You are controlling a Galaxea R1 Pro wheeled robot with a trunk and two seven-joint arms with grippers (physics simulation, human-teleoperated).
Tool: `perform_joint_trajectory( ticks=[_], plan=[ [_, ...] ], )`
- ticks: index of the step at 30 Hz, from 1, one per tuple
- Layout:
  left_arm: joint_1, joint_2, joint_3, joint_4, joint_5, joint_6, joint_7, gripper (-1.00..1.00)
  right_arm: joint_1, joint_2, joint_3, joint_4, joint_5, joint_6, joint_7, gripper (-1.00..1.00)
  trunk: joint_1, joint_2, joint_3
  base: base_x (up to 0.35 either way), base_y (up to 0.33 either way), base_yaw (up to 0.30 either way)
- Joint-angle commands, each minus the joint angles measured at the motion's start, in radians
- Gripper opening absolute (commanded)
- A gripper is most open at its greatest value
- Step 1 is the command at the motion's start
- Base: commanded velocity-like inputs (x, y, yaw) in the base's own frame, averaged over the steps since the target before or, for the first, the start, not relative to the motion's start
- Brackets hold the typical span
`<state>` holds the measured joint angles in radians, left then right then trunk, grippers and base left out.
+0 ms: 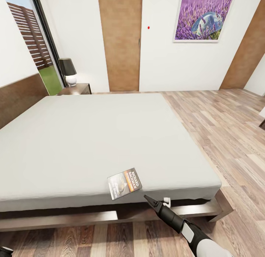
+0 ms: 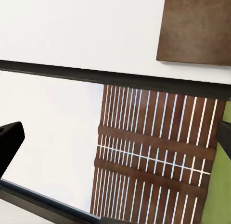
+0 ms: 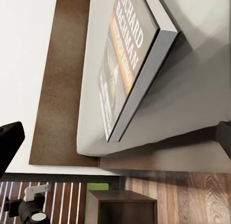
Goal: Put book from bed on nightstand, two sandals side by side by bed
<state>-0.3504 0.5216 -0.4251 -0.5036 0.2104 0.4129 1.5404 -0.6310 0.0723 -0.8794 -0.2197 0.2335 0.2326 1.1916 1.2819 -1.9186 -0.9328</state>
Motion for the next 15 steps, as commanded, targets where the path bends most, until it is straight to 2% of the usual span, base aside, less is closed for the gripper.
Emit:
perform_joint_trajectory(
  ticks=[1,4,10,15],
  plan=[
    [-0.001,0.002,-0.009,-0.001,0.011,0.011,0.007,1.00,0.000,0.001,-0.009,-0.003,0.008,0.010,0.004,1.00,0.000,0.000,-0.001,0.000,0.000,0.000],
    [-0.001,0.002,-0.009,-0.001,0.010,0.011,0.006,1.00,0.000,0.001,-0.008,-0.002,0.008,0.011,0.002,1.00,0.000,0.000,-0.001,0.000,0.000,0.000],
    [-0.001,0.002,-0.009,-0.001,0.010,0.011,0.006,1.00,0.000,0.002,-0.008,-0.002,0.007,0.011,0.000,1.00,0.023,-0.042,-0.020,0.000,0.000,0.000],
    [-0.001,0.002,-0.009,-0.001,0.010,0.011,0.006,1.00,0.001,0.002,-0.007,-0.001,0.008,0.011,-0.002,1.00,0.023,-0.042,-0.020,0.000,0.000,0.000]
  ],
)
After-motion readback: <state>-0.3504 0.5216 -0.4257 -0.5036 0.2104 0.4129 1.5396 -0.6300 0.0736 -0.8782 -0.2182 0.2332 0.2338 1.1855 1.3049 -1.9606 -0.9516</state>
